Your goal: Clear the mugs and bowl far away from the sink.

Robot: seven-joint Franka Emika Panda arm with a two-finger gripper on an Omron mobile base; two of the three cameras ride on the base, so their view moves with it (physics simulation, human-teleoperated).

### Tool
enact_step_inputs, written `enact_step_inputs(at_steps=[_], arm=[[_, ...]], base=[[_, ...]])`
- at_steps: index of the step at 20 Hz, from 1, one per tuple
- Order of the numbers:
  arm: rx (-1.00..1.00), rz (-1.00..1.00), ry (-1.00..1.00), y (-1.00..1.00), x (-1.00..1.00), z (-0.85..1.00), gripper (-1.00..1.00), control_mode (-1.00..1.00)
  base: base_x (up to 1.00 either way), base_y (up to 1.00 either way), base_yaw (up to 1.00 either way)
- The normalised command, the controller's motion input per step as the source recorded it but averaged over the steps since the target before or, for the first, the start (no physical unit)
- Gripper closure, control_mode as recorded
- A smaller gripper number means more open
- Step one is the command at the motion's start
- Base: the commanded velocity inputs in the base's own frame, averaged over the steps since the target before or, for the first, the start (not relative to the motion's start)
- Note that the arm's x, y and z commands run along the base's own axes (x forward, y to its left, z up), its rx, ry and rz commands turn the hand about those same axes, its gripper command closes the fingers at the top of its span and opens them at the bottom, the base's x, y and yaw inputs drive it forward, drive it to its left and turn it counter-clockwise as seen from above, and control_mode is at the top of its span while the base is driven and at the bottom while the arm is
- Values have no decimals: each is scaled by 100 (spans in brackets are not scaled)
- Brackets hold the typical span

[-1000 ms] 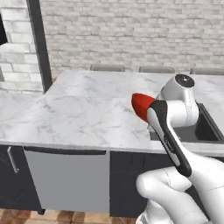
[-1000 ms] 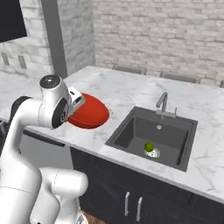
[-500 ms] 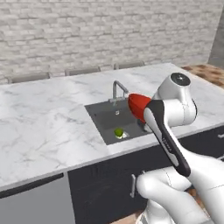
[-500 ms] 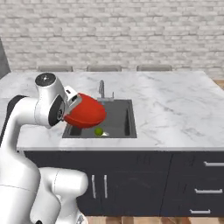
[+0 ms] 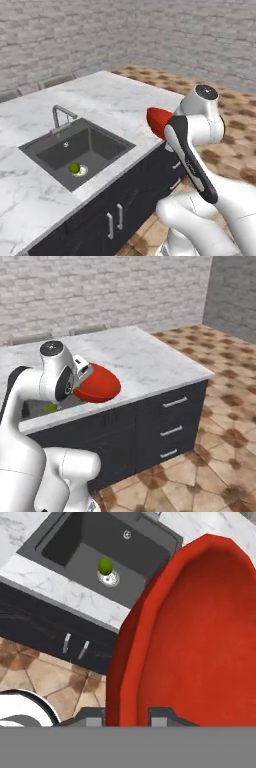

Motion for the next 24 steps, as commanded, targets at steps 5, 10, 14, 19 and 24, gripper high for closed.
enact_step_inputs(at_steps=[5,10,14,19,24], arm=[[0,0,0,0,0,0,100,100],[0,0,0,0,0,0,100,100],[0,0,0,0,0,0,100,100],[0,0,0,0,0,0,100,100],[0,0,0,0,0,0,100,100]], base=[[0,-52,-70],[1,-41,-67],[9,-34,-67],[20,-37,-67],[18,-25,-68]])
